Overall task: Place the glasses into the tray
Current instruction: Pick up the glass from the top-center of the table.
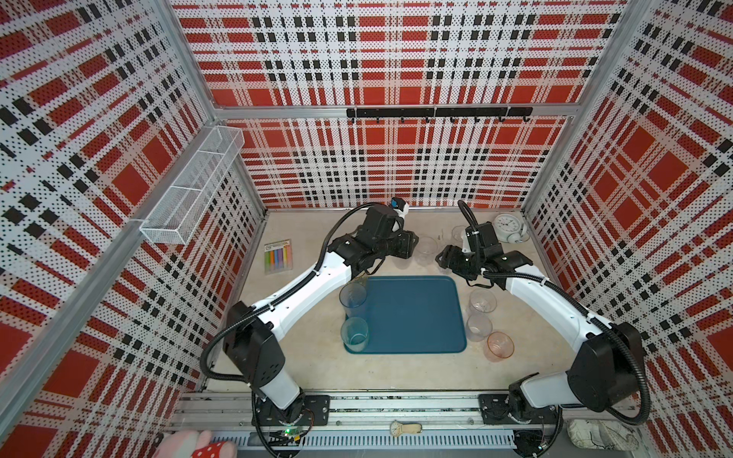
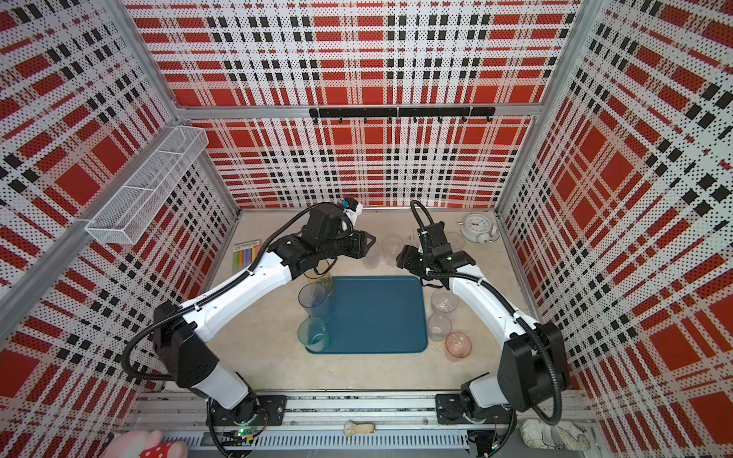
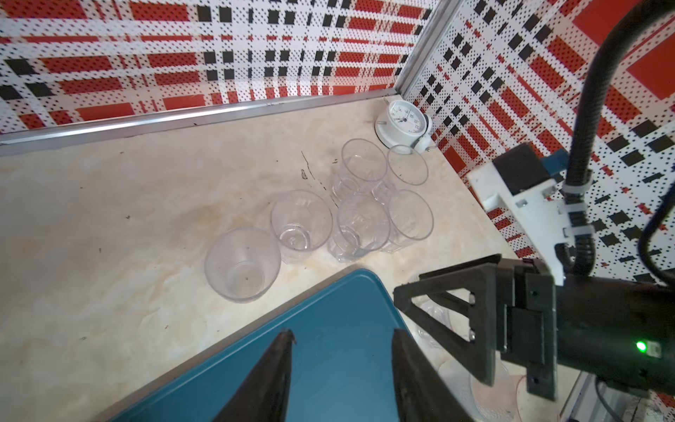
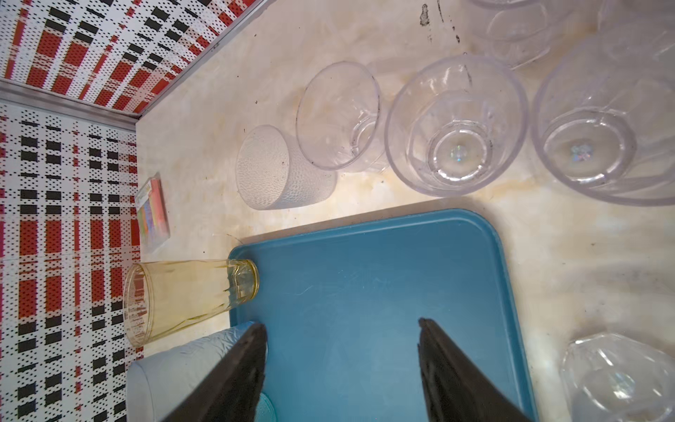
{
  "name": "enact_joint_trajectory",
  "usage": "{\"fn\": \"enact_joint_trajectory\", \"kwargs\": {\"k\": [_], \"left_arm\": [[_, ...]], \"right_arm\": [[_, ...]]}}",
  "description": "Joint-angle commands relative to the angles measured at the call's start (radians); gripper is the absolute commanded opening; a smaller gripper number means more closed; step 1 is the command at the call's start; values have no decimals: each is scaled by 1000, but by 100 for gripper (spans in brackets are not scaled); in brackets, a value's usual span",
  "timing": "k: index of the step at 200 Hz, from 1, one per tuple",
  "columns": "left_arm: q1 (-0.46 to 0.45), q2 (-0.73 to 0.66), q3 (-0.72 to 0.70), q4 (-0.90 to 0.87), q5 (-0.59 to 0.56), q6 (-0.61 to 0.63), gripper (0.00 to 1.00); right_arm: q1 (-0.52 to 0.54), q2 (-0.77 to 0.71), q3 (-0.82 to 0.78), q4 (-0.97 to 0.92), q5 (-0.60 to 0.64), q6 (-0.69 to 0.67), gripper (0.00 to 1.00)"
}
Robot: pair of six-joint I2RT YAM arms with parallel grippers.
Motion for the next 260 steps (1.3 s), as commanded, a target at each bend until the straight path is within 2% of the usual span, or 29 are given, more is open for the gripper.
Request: {"fn": "enact_joint_trajectory", "kwargs": {"k": [1, 39, 45, 66, 70, 80, 85, 95, 99, 144, 166, 184, 201, 209, 242, 260], "left_arm": [[-28, 37, 57, 17, -47, 18, 50], [2, 43, 69, 17, -94, 9, 59], [8, 38, 68, 17, -99, 6, 67], [35, 11, 50, 27, -123, 2, 72], [41, 4, 44, 30, -128, -2, 77], [59, -17, 25, 50, -132, -10, 80], [67, -27, 13, 61, -132, -15, 87], [84, -48, -12, 89, -137, -27, 91], [92, -55, -20, 98, -137, -32, 99], [157, -113, -28, 118, -177, -56, 98], [183, -142, -32, 117, -204, -47, 98], [240, -159, -40, 127, -124, -84, 98], [330, -171, -68, 159, 29, -165, 98], [356, -174, -77, 161, 48, -190, 98], [331, -173, -59, 93, -58, -123, 98], [299, -181, -78, 93, -112, -116, 98]], "right_arm": [[3, 27, 19, 16, -4, -23, 73], [4, 50, 9, 32, -11, -28, 77], [3, 52, 12, 24, -1, -34, 77], [3, 57, 31, -1, 36, -61, 78], [4, 59, 34, -3, 40, -63, 78], [2, 64, 39, -9, 45, -76, 78], [2, 67, 42, -15, 49, -82, 78], [0, 73, 48, -27, 54, -91, 78], [-1, 74, 51, -36, 60, -96, 78], [-34, 37, 71, -113, 195, -147, 78], [-59, 58, 101, -150, 221, -169, 78], [-70, 86, 121, -146, 234, -171, 75], [-74, 118, 160, -137, 242, -190, 69], [-73, 137, 183, -131, 241, -206, 66], [-71, 252, 284, -165, 219, -248, 47], [-68, 296, 308, -152, 200, -246, 40]]}}
